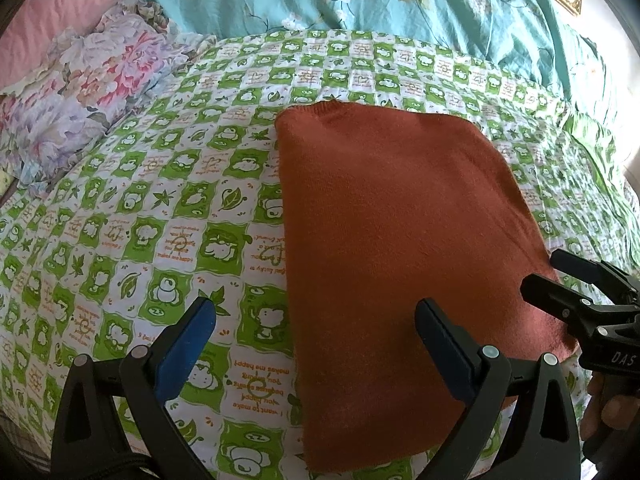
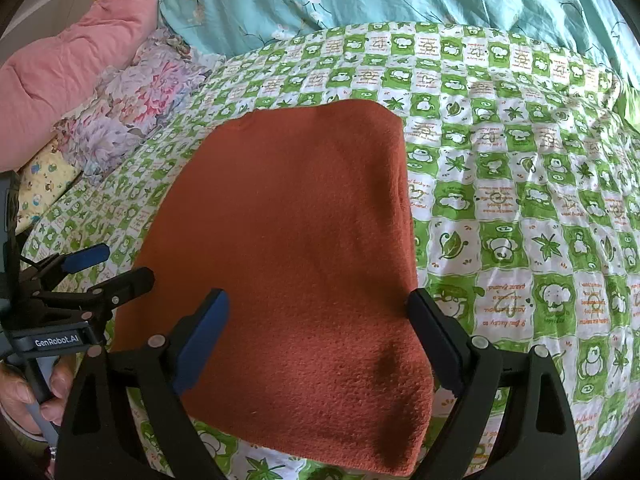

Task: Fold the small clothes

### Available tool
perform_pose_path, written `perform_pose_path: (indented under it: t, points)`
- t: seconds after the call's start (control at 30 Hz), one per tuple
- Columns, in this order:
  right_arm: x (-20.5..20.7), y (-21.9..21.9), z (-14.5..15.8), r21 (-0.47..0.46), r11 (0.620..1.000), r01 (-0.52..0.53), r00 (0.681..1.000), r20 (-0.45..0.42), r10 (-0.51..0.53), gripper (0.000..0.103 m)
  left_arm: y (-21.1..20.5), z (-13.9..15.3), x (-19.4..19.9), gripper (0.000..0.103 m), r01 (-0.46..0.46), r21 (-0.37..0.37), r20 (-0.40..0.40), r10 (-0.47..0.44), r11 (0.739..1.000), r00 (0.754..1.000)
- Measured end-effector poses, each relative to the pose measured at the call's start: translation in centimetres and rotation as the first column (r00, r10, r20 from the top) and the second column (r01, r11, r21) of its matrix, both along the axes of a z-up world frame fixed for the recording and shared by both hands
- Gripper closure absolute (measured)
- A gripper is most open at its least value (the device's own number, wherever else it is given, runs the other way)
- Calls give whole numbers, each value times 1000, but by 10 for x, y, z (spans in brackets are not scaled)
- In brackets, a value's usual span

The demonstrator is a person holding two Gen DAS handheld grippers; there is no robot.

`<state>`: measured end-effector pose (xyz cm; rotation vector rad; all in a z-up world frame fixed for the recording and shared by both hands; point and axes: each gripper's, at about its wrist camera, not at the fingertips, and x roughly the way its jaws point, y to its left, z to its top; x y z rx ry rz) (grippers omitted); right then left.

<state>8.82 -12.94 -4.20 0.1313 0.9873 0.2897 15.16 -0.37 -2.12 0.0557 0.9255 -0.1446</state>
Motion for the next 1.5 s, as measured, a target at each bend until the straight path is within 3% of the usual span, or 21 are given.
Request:
perform_pose_path:
  t: [1.5]
  points:
    - [4, -2, 0, 5, 1000, 1, 1000, 2, -1, 12, -1, 2, 6, 3, 6, 2, -3, -6, 1000, 1000]
